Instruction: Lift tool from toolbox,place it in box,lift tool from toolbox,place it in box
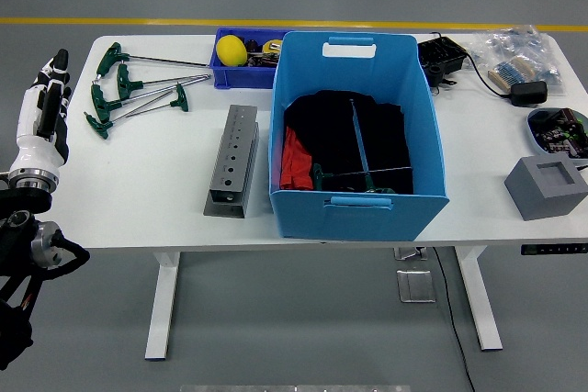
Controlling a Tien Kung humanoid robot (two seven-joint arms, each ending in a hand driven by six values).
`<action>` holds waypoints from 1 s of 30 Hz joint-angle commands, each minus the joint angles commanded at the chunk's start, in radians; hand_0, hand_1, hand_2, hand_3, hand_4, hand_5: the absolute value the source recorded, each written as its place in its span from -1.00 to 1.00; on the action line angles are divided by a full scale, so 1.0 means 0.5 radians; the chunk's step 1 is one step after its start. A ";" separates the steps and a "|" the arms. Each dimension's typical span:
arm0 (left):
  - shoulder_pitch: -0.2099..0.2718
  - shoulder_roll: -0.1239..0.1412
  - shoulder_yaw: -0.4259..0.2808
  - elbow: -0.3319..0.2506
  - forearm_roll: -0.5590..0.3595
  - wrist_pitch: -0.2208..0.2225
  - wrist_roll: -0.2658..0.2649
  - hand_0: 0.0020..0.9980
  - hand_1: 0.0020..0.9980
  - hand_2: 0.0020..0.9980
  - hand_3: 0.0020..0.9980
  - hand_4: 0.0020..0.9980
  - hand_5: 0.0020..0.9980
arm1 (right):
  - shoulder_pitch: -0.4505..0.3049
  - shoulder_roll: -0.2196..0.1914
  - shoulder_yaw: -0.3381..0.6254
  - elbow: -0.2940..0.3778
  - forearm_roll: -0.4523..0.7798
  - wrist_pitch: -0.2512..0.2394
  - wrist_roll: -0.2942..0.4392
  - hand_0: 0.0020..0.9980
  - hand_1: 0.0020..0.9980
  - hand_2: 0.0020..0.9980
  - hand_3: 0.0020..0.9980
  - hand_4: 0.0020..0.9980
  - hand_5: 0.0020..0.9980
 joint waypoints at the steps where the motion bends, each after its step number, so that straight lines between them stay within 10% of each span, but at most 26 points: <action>1: 0.000 0.000 0.001 0.001 -0.002 0.001 -0.001 1.00 1.00 1.00 0.91 1.00 0.84 | 0.001 0.000 -0.001 0.000 0.001 0.000 0.001 0.35 0.29 0.45 0.14 0.65 0.27; 18: -0.016 -0.001 -0.012 0.012 -0.066 0.104 -0.042 0.99 1.00 1.00 0.83 1.00 0.64 | 0.015 -0.003 -0.007 0.000 0.016 0.001 0.005 0.35 0.29 0.45 0.14 0.65 0.27; 19: -0.015 -0.001 -0.013 0.012 -0.073 0.108 -0.045 0.93 0.98 1.00 0.83 0.84 -0.27 | 0.016 -0.003 -0.008 0.000 0.018 0.001 0.005 0.35 0.29 0.44 0.14 0.65 0.27; 24: -0.016 -0.003 -0.020 0.013 -0.100 0.122 -0.062 0.93 0.98 1.00 0.83 0.84 -0.27 | 0.018 -0.004 -0.009 0.000 0.020 0.000 0.007 0.35 0.29 0.44 0.14 0.65 0.27; 25: -0.017 -0.003 -0.021 0.012 -0.096 0.126 -0.063 0.87 0.93 1.00 0.84 0.08 -0.92 | 0.018 -0.004 -0.009 0.000 0.021 0.000 0.007 0.35 0.29 0.45 0.14 0.65 0.27; 30: -0.020 -0.004 -0.016 0.014 -0.072 0.191 -0.083 0.87 0.93 1.00 0.84 0.08 -0.92 | 0.021 -0.006 -0.009 0.000 0.020 0.000 0.007 0.35 0.29 0.45 0.14 0.65 0.27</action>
